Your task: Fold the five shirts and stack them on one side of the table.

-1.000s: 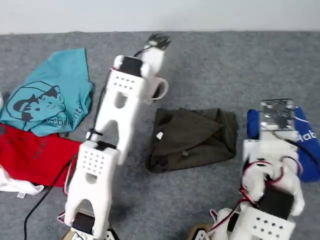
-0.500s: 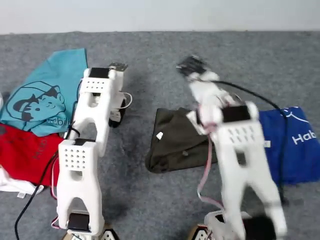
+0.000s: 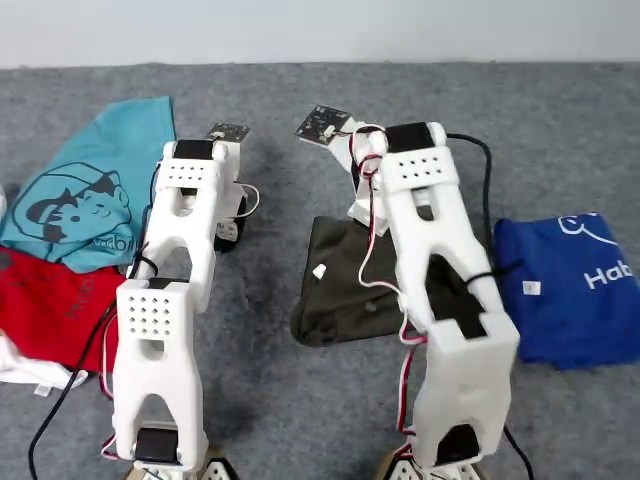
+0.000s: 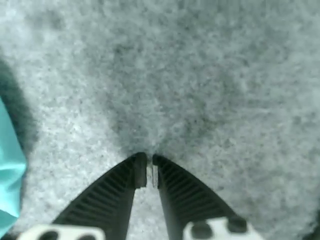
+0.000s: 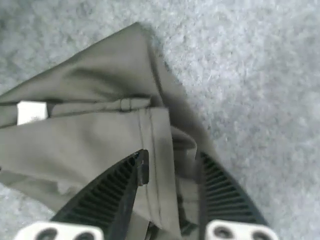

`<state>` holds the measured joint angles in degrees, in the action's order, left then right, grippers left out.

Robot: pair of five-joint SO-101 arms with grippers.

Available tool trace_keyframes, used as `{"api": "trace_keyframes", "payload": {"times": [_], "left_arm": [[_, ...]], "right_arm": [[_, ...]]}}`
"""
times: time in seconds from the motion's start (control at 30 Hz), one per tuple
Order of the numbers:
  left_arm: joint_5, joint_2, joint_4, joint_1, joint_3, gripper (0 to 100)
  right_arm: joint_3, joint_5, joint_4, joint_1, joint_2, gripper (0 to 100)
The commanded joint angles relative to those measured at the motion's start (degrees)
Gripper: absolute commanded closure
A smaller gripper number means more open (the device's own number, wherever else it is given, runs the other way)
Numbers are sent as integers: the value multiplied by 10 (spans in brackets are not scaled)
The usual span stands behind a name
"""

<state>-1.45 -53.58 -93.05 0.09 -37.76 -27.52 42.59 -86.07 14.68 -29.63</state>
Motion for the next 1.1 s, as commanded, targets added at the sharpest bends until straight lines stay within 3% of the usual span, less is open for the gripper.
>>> {"api": "trace_keyframes", "payload": {"times": [0.0,0.33,0.63,0.7,0.8,1.07], "left_arm": [[3,-4,8,1,-5,959],[1,-4,10,1,-5,959],[1,-4,10,1,-4,959],[1,-4,10,1,-4,959],[1,-4,10,1,-4,959],[1,-9,9,1,-5,959]], "right_arm": [[-57,8,-5,4,-25,791],[-67,33,-5,41,-70,866],[-71,33,29,30,-126,846],[-74,36,30,29,-127,876],[-77,52,27,29,-126,998],[-127,49,-42,18,-126,988]]}}
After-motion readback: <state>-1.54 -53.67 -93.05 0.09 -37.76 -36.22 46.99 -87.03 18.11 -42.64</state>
